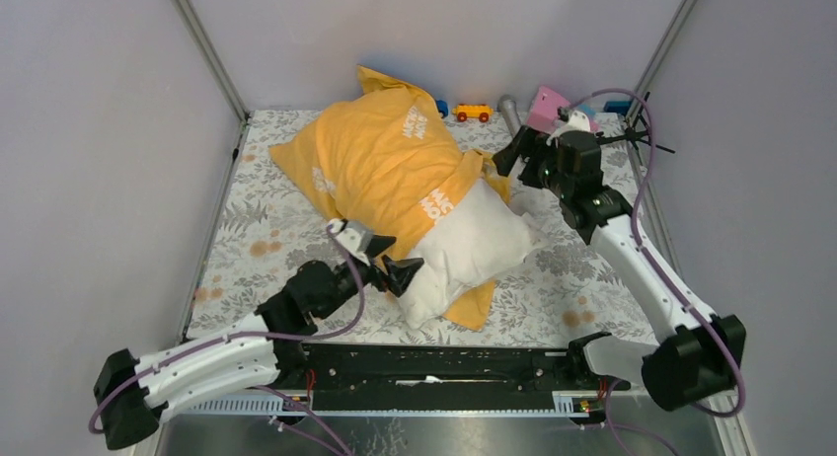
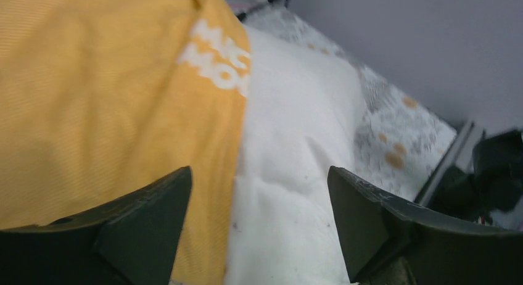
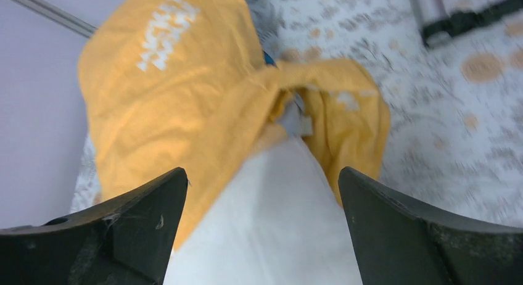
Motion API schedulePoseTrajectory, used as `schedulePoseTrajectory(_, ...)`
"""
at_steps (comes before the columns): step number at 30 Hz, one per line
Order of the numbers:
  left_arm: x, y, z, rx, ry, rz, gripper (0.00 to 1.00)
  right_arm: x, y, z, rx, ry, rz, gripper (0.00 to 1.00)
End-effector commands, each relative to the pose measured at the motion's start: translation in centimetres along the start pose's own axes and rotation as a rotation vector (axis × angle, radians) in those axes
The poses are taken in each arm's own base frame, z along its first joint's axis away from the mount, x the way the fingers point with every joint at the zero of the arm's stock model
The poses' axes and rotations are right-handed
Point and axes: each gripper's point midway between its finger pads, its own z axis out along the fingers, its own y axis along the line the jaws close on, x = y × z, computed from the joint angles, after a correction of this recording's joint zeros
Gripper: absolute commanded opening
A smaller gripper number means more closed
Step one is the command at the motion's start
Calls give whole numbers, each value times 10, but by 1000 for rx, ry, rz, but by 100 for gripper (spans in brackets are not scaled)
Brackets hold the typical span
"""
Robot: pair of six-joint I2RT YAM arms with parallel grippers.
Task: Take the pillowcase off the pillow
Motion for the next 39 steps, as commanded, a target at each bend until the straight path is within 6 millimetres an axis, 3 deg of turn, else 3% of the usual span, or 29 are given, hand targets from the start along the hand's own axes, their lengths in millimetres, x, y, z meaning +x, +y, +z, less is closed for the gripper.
schedulePoseTrajectory(1, -28, 65, -27, -352, -206, -84, 91, 37, -32, -31, 193, 42, 26, 100)
schedulePoseTrajectory(3, -24, 78, -30, -438, -188, -85, 94, 48, -38, -47, 233, 40, 31, 100)
schedulePoseTrajectory(8, 0, 74, -3, -435, -33, -49, 96, 91, -24, -76, 152, 99, 86, 100)
schedulePoseTrajectory(15, 21, 82, 14, -485, 84, -39, 93, 169, -11, -83, 78, 248, 120, 100)
schedulePoseTrajectory(17, 23, 84, 14, -486, 87, -49, 83, 185, -13, -77, 88, 278, 119, 100)
schedulePoseTrajectory(21, 22, 96, 9, -521, 75, -78, 51, 202, -18, -63, 112, 311, 118, 97)
schedulePoseTrajectory(22, 22, 101, 7, -538, 71, -88, 44, 202, -20, -60, 120, 300, 115, 87)
schedulePoseTrajectory(25, 23, 119, -3, -601, 64, -131, 25, 188, -31, -58, 174, 218, 122, 29)
schedulePoseTrajectory(27, 25, 133, -10, -650, 62, -164, 16, 172, -43, -61, 231, 137, 122, 3)
schedulePoseTrajectory(33, 30, 166, -28, -762, 64, -257, 0, 109, -92, -80, 399, -49, 118, 0)
schedulePoseTrajectory(37, 29, 173, -34, -809, 68, -247, 0, 76, -129, -98, 527, -135, 170, 0)
schedulePoseTrajectory(39, 28, 177, -37, -838, 70, -238, 0, 66, -133, -104, 553, -156, 177, 0)
